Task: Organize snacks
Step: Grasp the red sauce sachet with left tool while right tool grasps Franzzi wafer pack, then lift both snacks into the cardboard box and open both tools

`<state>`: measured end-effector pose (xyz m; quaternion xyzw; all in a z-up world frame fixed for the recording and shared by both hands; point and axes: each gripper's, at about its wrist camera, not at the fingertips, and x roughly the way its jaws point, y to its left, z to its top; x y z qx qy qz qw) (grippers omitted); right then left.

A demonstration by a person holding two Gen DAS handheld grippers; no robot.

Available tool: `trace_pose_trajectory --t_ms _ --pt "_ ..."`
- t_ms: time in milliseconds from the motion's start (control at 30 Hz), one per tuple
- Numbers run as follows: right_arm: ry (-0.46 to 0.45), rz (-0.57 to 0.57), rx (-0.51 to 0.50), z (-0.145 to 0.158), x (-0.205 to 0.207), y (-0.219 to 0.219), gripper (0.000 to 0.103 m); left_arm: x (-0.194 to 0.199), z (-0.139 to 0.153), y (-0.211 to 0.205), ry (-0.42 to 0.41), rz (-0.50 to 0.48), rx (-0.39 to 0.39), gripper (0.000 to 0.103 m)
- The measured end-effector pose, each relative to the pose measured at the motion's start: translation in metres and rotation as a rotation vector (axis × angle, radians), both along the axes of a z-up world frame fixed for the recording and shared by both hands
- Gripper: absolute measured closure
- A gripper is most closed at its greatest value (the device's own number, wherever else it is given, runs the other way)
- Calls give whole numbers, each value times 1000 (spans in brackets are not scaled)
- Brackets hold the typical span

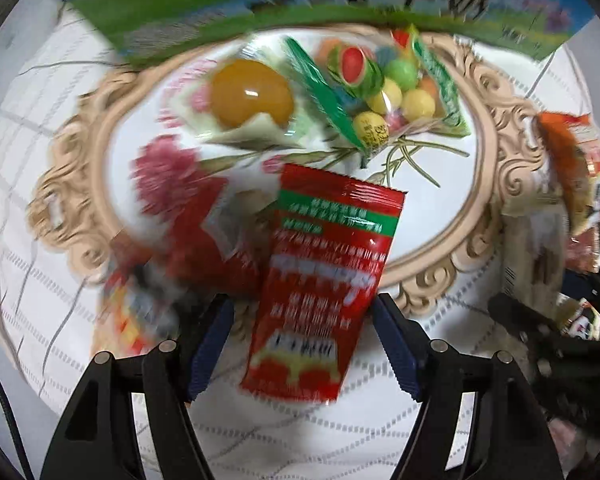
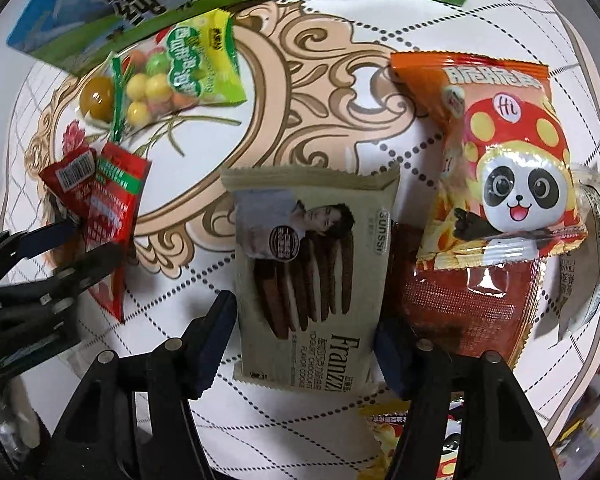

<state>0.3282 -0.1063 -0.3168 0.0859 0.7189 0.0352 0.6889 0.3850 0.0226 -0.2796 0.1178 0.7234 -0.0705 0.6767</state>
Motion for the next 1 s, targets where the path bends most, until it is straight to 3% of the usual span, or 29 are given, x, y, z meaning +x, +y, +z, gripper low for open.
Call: trace_pose_trajectory --t_ms 100,133,167,433,600,733,867,1000 --pt "-20 -7 -27 -6 1 2 42 -2 0 -2 -15 20 -14 38" --pt "-31 -8 -27 -8 2 7 42 -4 3 -2 -21 27 -29 48" --pt "-37 -10 -25 -7 -4 8 42 -7 8 -1 -25 36 -37 51" --pt "-75 -16 53 23 -16 6 43 -43 44 47 -21 197 -159 54" --pt "-157 2 128 75 -5 5 43 -44 103 53 -76 236 -271 54" --pt "-256 13 167 130 14 -3 43 -15 168 60 -150 255 -376 54" --pt "-352 17 164 183 46 -9 43 22 219 58 -224 238 -429 54" --pt "-435 10 63 217 99 -27 43 84 219 28 -285 219 -382 54"
